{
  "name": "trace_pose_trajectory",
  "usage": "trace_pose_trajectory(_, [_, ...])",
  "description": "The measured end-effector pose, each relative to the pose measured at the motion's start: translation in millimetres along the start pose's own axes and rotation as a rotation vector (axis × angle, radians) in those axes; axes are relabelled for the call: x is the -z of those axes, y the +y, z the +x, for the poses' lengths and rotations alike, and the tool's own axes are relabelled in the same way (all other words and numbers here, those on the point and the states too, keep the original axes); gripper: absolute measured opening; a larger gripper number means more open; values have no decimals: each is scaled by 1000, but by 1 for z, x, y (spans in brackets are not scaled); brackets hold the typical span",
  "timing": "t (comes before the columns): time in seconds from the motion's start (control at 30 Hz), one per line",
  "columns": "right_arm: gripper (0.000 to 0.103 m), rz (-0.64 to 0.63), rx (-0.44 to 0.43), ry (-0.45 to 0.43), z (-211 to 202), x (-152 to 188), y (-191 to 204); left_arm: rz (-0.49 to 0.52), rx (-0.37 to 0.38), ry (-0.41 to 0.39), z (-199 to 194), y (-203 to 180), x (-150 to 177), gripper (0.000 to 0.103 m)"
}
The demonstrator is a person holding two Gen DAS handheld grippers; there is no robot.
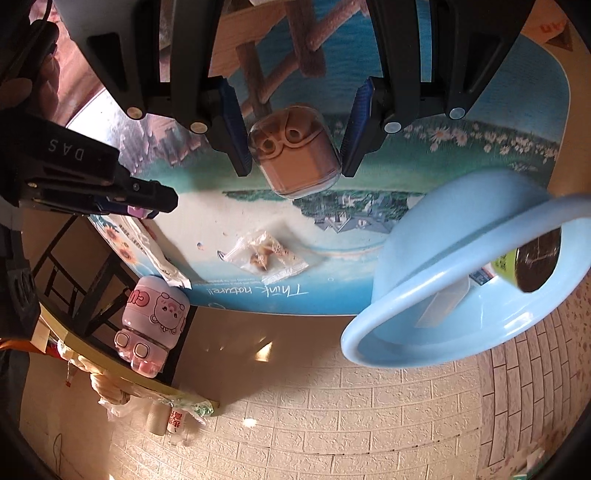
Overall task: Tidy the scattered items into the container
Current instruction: 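Lift the pink case and figurine and carry both over the light-blue basin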
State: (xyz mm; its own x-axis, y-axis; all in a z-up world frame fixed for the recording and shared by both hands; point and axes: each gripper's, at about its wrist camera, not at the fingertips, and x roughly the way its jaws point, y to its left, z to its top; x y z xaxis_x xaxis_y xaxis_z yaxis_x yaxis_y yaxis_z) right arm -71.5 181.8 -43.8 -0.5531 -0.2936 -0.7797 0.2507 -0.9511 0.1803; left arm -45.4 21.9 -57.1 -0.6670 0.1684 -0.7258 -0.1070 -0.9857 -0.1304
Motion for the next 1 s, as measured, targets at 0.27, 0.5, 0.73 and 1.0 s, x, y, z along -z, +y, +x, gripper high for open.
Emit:
trace_pose_trajectory(0.27, [27,-12,7,-16,-9,0,6,-7,-1,6,-4,4,8,47])
trace_pose_trajectory(0.5, [27,-13,7,-14,-10,2,8,-20,-15,24,-1,8,14,47])
trace_pose_trajectory(0.73, [27,-13,4,-4,-5,5,10,-34,-37,26,3,10,17,48])
trace_pose_trajectory(1.0, [27,-9,5,-3,-4,5,10,-53,-68,16,4,10,17,48])
